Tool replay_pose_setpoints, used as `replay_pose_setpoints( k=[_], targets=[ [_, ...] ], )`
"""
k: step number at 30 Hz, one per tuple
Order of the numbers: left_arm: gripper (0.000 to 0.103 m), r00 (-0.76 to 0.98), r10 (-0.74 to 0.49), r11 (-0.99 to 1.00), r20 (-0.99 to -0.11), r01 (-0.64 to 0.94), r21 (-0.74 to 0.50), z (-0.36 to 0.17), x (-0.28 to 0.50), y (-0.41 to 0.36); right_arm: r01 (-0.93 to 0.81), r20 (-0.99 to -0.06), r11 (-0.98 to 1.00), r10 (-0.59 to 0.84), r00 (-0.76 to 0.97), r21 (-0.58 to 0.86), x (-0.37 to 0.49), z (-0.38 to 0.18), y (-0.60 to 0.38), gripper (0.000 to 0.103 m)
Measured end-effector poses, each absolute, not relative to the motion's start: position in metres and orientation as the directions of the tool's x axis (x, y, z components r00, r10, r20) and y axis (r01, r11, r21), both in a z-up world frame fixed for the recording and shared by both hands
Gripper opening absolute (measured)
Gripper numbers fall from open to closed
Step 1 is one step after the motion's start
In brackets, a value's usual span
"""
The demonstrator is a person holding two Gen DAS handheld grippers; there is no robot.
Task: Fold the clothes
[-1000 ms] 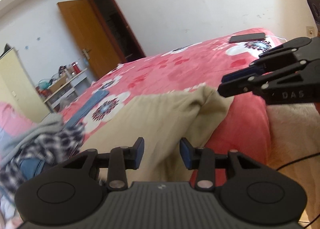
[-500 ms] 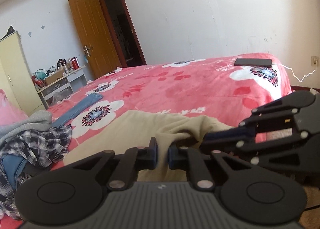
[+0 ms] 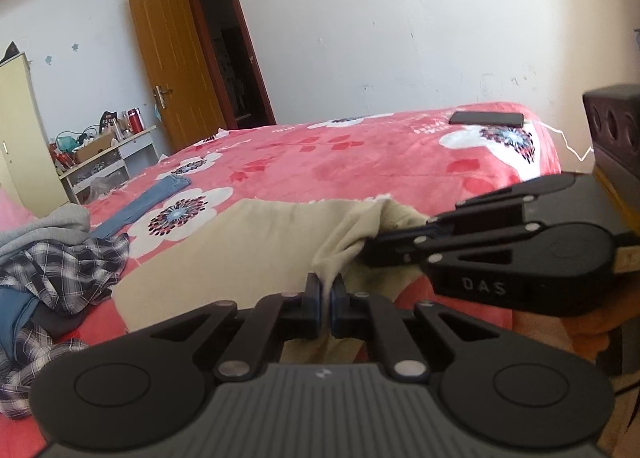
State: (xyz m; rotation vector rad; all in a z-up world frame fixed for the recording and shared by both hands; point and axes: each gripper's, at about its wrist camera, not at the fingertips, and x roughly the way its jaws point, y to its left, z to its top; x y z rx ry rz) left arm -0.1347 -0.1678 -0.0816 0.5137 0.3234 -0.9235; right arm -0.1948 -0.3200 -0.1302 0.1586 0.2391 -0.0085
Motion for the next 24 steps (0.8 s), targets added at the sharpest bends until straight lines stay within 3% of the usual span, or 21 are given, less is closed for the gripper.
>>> replay_pose_setpoints(
  k=[5, 10, 17, 19, 21, 24],
  targets=[
    [0.012, 0.590, -0.648, 0.473, -0.481, 0.807, 0.353, -0.097, -0.141, -0.168, 0.101, -0.297, 0.992, -0.073, 0.952, 0.079, -0.179, -0.140, -0.314, 0.000],
    [0.014, 0.597, -0.654, 0.483, -0.465, 0.802, 0.351, -0.102, -0.143, -0.160, 0.012, -0.326, 0.990, 0.035, 0.945, 0.141, -0.215, -0.121, -0.329, 0.003],
    [0.016, 0.605, -0.649, 0.497, -0.462, 0.796, 0.344, -0.100, -0.145, -0.155, -0.117, -0.166, 0.985, 0.137, 0.977, 0.126, -0.209, -0.079, -0.327, 0.004],
    [0.019, 0.609, -0.643, 0.507, -0.463, 0.793, 0.339, -0.099, -0.146, -0.148, -0.127, -0.232, 0.983, 0.156, 0.960, 0.134, -0.191, -0.094, -0.323, 0.003],
    [0.021, 0.604, -0.634, 0.526, -0.482, 0.794, 0.304, -0.099, -0.145, -0.138, -0.085, -0.364, 0.987, 0.129, 0.923, 0.135, -0.177, -0.131, -0.324, 0.002],
    [0.020, 0.605, -0.634, 0.565, -0.482, 0.788, 0.245, -0.089, -0.148, -0.120, -0.074, -0.352, 0.985, 0.126, 0.928, 0.156, -0.182, -0.140, -0.325, 0.002]
  ],
)
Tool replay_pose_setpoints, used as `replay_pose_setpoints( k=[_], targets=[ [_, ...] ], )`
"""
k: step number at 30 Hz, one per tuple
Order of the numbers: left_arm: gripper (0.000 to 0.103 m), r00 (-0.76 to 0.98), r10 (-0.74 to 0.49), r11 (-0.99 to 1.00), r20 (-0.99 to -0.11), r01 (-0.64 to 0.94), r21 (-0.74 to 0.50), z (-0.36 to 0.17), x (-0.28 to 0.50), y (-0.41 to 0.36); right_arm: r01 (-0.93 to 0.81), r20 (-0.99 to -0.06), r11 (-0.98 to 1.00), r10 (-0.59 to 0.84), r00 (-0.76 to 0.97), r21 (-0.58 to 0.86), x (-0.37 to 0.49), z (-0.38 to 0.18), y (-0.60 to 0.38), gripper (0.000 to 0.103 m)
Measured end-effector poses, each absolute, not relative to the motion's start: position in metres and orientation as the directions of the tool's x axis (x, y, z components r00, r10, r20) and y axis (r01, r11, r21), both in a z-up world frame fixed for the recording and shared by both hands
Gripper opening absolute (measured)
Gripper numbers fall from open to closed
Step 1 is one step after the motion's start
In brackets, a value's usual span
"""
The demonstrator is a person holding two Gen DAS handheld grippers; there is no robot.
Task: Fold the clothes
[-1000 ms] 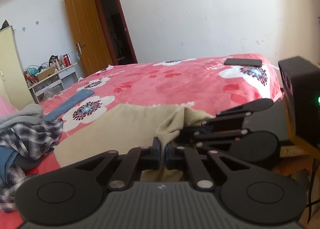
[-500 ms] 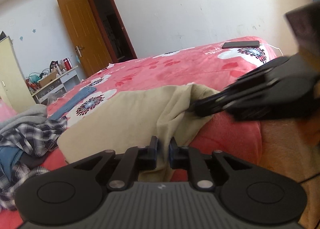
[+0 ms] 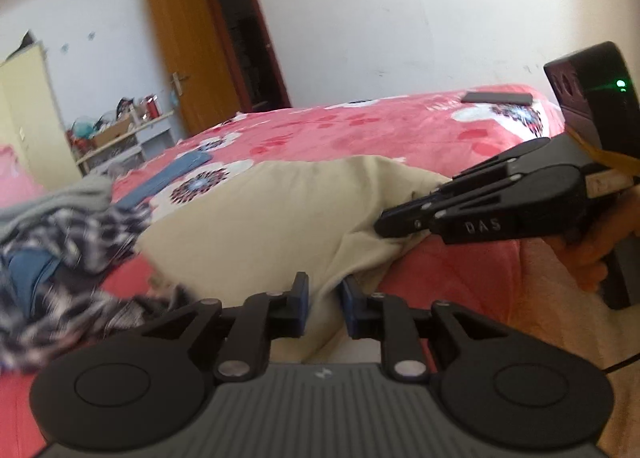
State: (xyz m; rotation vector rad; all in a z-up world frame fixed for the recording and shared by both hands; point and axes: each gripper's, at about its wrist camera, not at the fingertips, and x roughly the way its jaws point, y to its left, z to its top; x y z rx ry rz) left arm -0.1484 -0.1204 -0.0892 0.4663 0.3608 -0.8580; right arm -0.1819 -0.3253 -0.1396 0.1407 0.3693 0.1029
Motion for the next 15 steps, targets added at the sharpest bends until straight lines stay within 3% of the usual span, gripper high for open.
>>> replay_pose_setpoints(
  k=[5, 7, 10, 12, 15],
  targets=[
    [0.028, 0.585, -0.712, 0.633, -0.388, 0.775, 0.006, -0.054, -0.142, -0.092, -0.073, -0.349, 0.992, 0.104, 0.931, 0.101, -0.181, -0.139, -0.321, 0.002],
    [0.030, 0.601, -0.703, 0.658, -0.381, 0.752, -0.029, -0.054, -0.135, -0.092, -0.073, -0.339, 0.990, 0.111, 0.934, 0.122, -0.180, -0.141, -0.324, 0.002],
    [0.030, 0.643, -0.587, 0.686, -0.491, 0.718, 0.121, -0.088, -0.127, -0.110, -0.076, -0.334, 0.988, 0.116, 0.936, 0.131, -0.184, -0.140, -0.324, 0.002],
    [0.030, 0.684, -0.568, 0.671, -0.457, 0.707, 0.223, -0.100, -0.139, -0.113, -0.071, -0.350, 0.988, 0.114, 0.930, 0.136, -0.186, -0.134, -0.324, 0.002],
    [0.030, 0.700, -0.550, 0.681, -0.456, 0.691, 0.241, -0.098, -0.143, -0.114, -0.063, -0.375, 0.988, 0.112, 0.920, 0.142, -0.189, -0.125, -0.324, 0.004]
  ],
)
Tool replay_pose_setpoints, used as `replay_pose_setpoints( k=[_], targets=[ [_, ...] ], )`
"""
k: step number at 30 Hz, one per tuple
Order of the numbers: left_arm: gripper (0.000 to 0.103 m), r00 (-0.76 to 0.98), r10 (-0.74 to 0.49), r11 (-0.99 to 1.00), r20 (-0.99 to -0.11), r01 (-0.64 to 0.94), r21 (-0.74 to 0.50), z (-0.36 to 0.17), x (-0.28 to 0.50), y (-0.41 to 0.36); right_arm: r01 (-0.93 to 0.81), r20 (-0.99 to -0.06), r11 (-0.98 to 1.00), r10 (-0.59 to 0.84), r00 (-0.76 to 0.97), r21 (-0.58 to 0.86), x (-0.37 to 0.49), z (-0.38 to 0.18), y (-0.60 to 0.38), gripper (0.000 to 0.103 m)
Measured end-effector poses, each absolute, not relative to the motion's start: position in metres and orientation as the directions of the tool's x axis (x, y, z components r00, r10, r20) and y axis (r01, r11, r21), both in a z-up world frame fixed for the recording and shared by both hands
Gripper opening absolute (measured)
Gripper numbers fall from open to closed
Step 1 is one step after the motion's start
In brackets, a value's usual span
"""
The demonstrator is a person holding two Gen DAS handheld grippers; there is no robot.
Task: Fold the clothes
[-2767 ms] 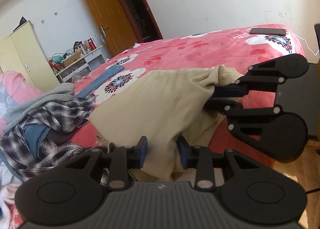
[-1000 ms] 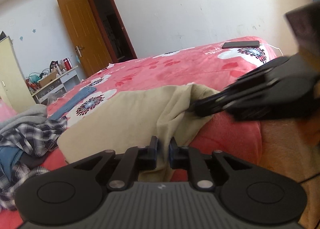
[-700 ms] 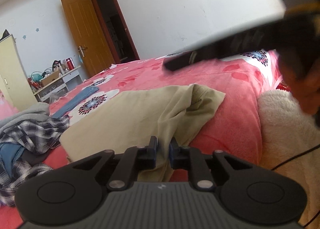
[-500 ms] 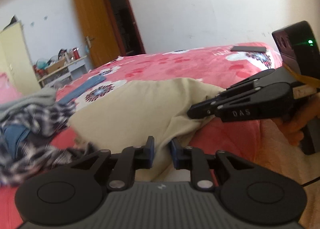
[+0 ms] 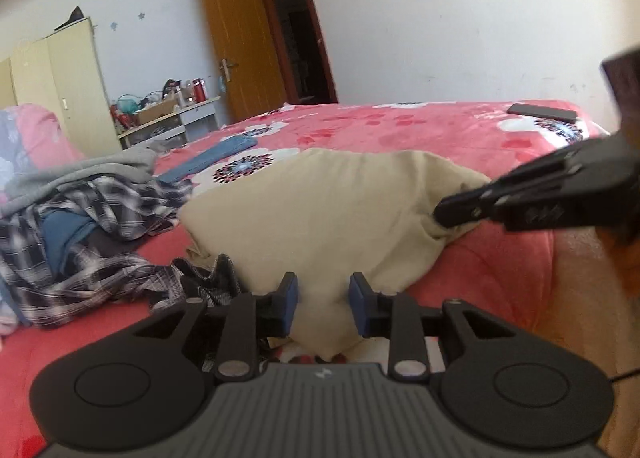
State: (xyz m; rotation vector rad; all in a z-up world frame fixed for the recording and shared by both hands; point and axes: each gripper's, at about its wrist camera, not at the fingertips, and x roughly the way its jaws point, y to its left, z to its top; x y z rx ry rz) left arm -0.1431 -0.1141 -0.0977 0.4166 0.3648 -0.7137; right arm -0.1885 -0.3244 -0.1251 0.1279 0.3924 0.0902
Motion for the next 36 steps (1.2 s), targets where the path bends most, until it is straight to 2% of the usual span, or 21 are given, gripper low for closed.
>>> replay_pose_setpoints(
  k=[5, 6, 9, 12, 15, 20, 21, 23, 26, 29, 36],
  targets=[
    [0.030, 0.708, -0.544, 0.694, -0.451, 0.681, 0.231, -0.099, -0.145, -0.112, -0.158, -0.218, 0.981, 0.179, 0.959, 0.110, -0.202, -0.099, -0.304, 0.006],
    [0.031, 0.712, -0.538, 0.693, -0.450, 0.678, 0.244, -0.098, -0.147, -0.113, -0.173, -0.227, 0.982, 0.186, 0.956, 0.077, -0.199, -0.100, -0.297, 0.007],
    [0.034, 0.716, -0.532, 0.695, -0.451, 0.674, 0.250, -0.099, -0.148, -0.114, -0.122, -0.344, 0.993, 0.112, 0.932, -0.006, -0.186, -0.129, -0.293, 0.008],
    [0.036, 0.721, -0.526, 0.699, -0.451, 0.669, 0.254, -0.099, -0.148, -0.115, -0.054, -0.390, 0.996, 0.075, 0.918, 0.065, -0.193, -0.140, -0.313, 0.006],
    [0.041, 0.727, -0.515, 0.716, -0.454, 0.656, 0.240, -0.098, -0.147, -0.113, -0.012, -0.369, 0.999, 0.026, 0.929, 0.041, -0.210, -0.120, -0.320, 0.006],
    [0.049, 0.729, -0.496, 0.754, -0.472, 0.631, 0.183, -0.096, -0.142, -0.108, -0.024, -0.244, 0.999, 0.032, 0.969, 0.033, -0.212, -0.086, -0.319, 0.007],
    [0.049, 0.729, -0.493, 0.757, -0.475, 0.628, 0.178, -0.095, -0.141, -0.108, -0.009, -0.249, 1.000, 0.010, 0.969, 0.005, -0.206, -0.086, -0.318, 0.007],
    [0.050, 0.727, -0.496, 0.757, -0.475, 0.630, 0.174, -0.095, -0.140, -0.108, 0.059, -0.344, 0.998, -0.066, 0.937, -0.030, -0.189, -0.106, -0.328, 0.007],
    [0.050, 0.731, -0.494, 0.756, -0.470, 0.628, 0.183, -0.096, -0.141, -0.109, 0.135, -0.420, 0.983, -0.072, 0.905, 0.123, -0.189, -0.129, -0.362, 0.005],
    [0.050, 0.732, -0.494, 0.756, -0.468, 0.628, 0.185, -0.093, -0.141, -0.109, 0.168, -0.432, 0.971, -0.081, 0.898, 0.169, -0.194, -0.122, -0.373, 0.004],
    [0.050, 0.783, -0.486, 0.783, -0.389, 0.588, 0.205, -0.064, -0.150, -0.100, 0.185, -0.348, 0.941, -0.079, 0.934, 0.285, -0.205, -0.097, -0.382, 0.007]
  ],
)
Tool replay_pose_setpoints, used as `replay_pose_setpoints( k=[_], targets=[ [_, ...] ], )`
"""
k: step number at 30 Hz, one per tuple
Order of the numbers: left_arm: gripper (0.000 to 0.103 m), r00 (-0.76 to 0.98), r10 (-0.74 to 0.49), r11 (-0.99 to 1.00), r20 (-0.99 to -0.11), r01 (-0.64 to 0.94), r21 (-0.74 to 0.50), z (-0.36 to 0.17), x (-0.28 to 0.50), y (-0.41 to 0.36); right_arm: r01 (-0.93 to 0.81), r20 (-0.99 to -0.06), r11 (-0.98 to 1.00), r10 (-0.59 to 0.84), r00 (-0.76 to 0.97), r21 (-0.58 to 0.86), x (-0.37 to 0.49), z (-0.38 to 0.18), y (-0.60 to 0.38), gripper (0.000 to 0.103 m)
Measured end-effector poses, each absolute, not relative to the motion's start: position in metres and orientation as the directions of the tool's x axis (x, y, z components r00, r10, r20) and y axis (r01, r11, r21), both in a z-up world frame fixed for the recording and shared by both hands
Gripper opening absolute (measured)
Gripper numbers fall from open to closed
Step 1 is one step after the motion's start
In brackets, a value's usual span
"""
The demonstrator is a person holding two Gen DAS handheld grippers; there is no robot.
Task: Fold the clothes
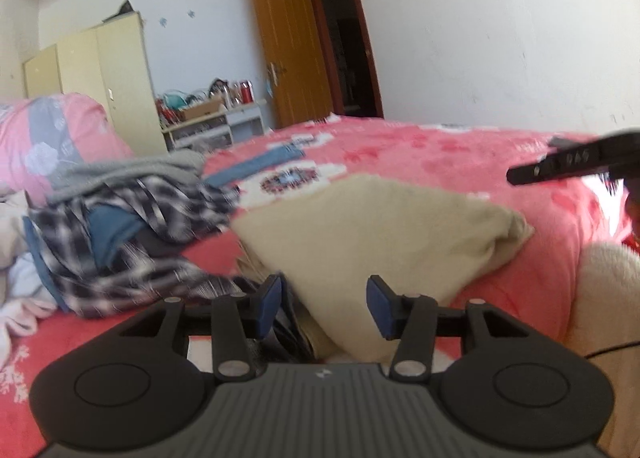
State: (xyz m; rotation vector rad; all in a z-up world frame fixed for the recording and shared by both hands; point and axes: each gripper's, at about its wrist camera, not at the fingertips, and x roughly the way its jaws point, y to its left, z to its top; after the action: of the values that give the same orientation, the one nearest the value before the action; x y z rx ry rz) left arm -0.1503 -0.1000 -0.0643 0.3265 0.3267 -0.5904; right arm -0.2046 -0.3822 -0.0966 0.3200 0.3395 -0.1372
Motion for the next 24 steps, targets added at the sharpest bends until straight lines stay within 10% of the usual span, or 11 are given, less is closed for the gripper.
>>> replay_pose_setpoints(
  k=[24],
  targets=[
    [0.049, 0.725, -0.469, 0.793, -0.504, 0.597, 0.122, -0.083, -0.129, -0.139, 0.148, -0.394, 0.972, -0.066, 0.917, 0.182, -0.188, -0.138, -0.373, 0.009]
  ],
)
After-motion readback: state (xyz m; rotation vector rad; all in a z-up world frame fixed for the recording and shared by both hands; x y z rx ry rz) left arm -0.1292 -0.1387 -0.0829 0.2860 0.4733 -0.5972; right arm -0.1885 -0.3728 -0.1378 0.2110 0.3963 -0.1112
